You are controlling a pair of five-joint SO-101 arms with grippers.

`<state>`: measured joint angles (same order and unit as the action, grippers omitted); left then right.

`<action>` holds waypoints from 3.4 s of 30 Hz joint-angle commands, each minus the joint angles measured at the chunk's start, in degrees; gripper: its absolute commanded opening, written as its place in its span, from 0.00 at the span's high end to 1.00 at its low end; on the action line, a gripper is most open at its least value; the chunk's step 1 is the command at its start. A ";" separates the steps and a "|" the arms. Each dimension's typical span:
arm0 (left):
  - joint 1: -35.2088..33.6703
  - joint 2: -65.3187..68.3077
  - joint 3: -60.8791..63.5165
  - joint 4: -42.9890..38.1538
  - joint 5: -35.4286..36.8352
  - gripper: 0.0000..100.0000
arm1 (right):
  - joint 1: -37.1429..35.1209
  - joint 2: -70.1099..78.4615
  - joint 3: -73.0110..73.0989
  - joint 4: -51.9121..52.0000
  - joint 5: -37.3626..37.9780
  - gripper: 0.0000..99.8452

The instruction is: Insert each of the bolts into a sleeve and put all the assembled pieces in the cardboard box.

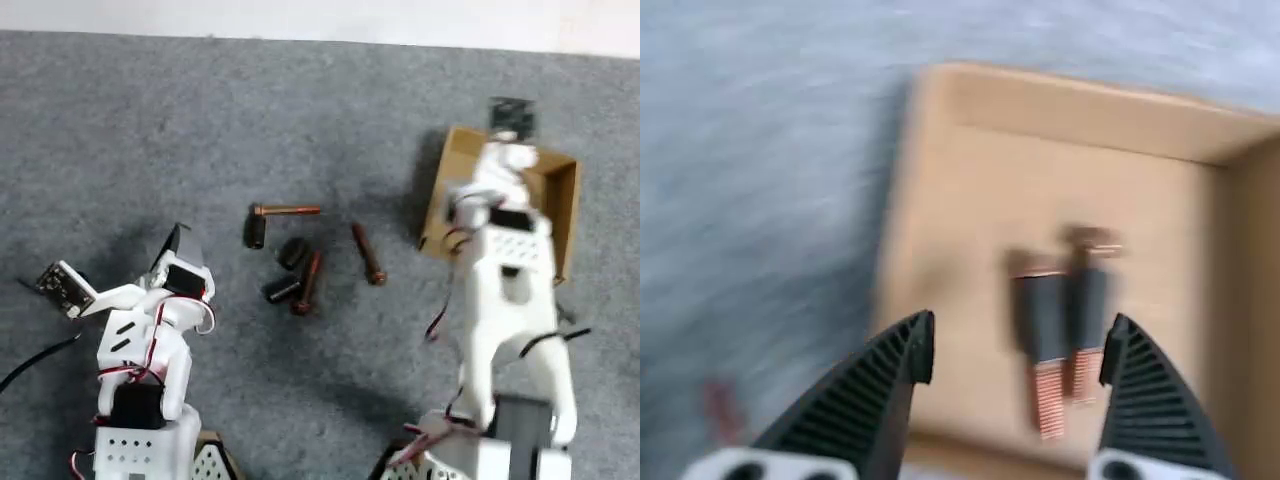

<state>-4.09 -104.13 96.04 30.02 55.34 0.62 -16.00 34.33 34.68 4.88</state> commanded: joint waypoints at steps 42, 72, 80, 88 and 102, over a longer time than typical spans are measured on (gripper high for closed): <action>-13.41 -0.48 1.19 -0.09 -0.18 0.99 | -42.33 9.10 1.01 -5.49 -26.55 0.77; -13.23 -0.48 1.19 0.00 -0.26 0.99 | -37.32 23.52 -10.77 -5.41 -32.00 0.77; -13.14 -0.48 1.19 0.00 -0.26 0.99 | -37.41 24.57 -14.46 -5.41 -32.35 0.77; -13.14 -0.48 1.19 0.00 -0.26 0.99 | -37.41 28.53 -14.46 -5.41 -32.44 0.77; -13.14 -0.48 1.19 0.00 -0.35 0.99 | -37.49 28.79 -14.02 -5.41 -32.26 0.93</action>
<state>-16.84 -104.13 96.04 30.02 55.34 -37.10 13.10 22.02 30.11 -27.03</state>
